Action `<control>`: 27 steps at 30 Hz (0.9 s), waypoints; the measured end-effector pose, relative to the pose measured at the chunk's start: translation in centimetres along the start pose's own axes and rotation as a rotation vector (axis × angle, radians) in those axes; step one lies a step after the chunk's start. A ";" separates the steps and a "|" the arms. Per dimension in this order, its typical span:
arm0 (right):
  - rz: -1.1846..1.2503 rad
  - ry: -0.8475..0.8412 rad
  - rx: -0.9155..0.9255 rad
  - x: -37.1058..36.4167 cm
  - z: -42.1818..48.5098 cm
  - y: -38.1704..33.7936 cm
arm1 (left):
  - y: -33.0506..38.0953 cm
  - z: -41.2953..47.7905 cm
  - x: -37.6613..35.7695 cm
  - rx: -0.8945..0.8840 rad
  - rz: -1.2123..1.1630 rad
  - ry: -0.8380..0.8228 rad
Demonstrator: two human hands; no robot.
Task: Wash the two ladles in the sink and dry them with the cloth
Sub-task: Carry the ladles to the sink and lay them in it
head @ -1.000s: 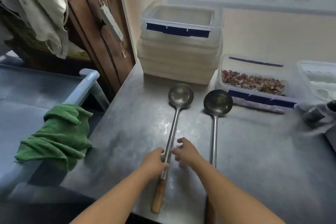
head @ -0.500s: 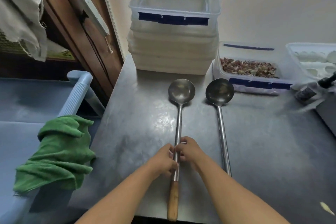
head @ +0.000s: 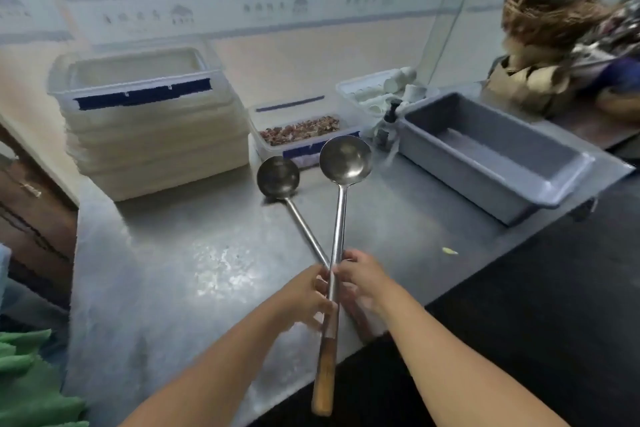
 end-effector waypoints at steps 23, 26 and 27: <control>0.745 1.014 0.499 54.7 -50.8 13.1 | 19.7 -11.4 -67.4 -0.450 0.792 -0.934; 0.859 1.159 0.555 58.6 -56.7 16.1 | 20.3 -13.6 -75.6 -0.523 0.935 -1.105; 0.886 1.206 0.572 60.0 -58.4 17.2 | 20.4 -14.2 -78.4 -0.556 0.978 -1.167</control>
Point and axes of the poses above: each hand's wrist, its own z-axis towards the middle knuckle, its own x-axis out of the back of the hand, y = z × x, the point moved 1 cm from there along z, towards the middle knuckle, and after that the axes turned 14 degrees about z, right-handed, at the moved point
